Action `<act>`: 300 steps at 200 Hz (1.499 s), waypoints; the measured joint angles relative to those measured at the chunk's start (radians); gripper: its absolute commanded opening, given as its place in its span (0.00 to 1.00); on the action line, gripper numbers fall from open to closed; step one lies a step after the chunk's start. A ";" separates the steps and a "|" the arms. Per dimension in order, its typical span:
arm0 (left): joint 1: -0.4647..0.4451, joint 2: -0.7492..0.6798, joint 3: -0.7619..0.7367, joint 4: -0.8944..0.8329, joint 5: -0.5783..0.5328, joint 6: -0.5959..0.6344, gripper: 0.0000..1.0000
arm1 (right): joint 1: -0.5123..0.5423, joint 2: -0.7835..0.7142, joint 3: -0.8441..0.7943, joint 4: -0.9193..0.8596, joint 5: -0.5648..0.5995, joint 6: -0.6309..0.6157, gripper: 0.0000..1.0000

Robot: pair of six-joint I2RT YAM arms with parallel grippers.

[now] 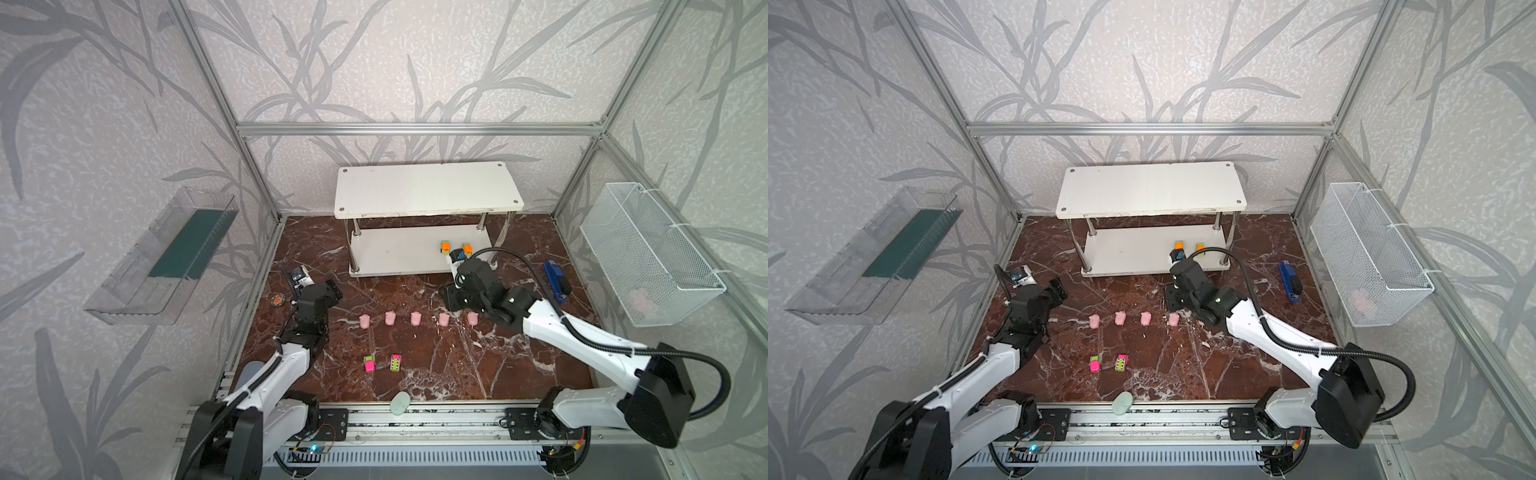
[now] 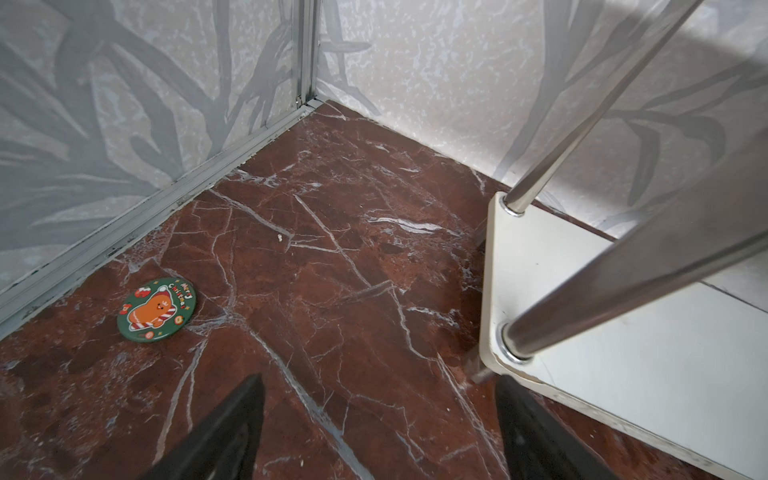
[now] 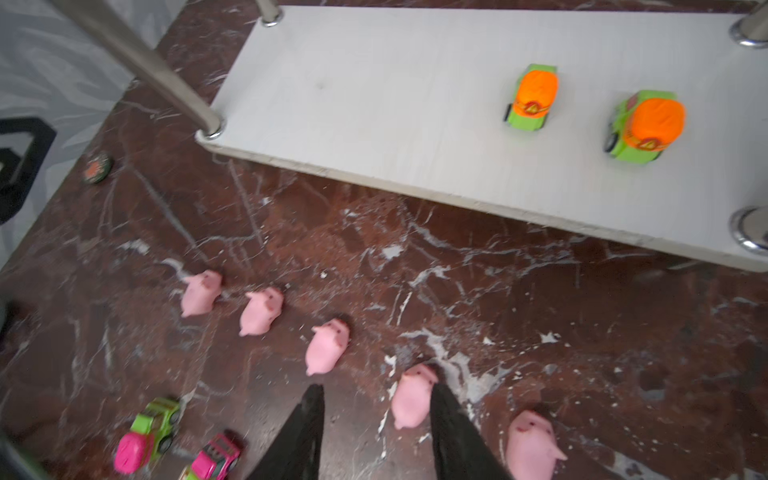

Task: Place and organize the plastic toys onto the shelf
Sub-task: 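Lower the second truck beside the first and open the right gripper, then withdraw the right gripper from the shelf while the left gripper reaches toward the pink-and-green trucks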

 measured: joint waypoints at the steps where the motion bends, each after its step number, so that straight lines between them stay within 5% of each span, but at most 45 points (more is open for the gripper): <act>1: -0.002 -0.010 0.000 -0.006 0.001 -0.004 0.83 | 0.005 -0.006 -0.006 -0.001 -0.001 0.002 0.45; 53: -0.248 -0.404 0.003 -0.407 -0.010 -0.179 0.80 | 0.071 -0.152 -0.155 -0.013 0.046 0.079 0.60; 93: -0.449 -0.522 0.006 -0.695 -0.010 -0.311 0.79 | 0.071 -0.162 -0.177 -0.008 0.069 0.094 0.72; 142: -0.711 -0.441 0.044 -0.921 -0.036 -0.430 0.79 | 0.047 -0.159 -0.222 0.068 0.055 0.096 0.74; 212: -1.080 -0.157 0.044 -0.936 -0.124 -0.682 0.79 | -0.016 -0.145 -0.303 0.157 0.023 0.105 0.74; 300: -1.131 -0.113 0.029 -0.933 -0.175 -0.836 0.69 | -0.075 -0.138 -0.364 0.213 -0.034 0.118 0.74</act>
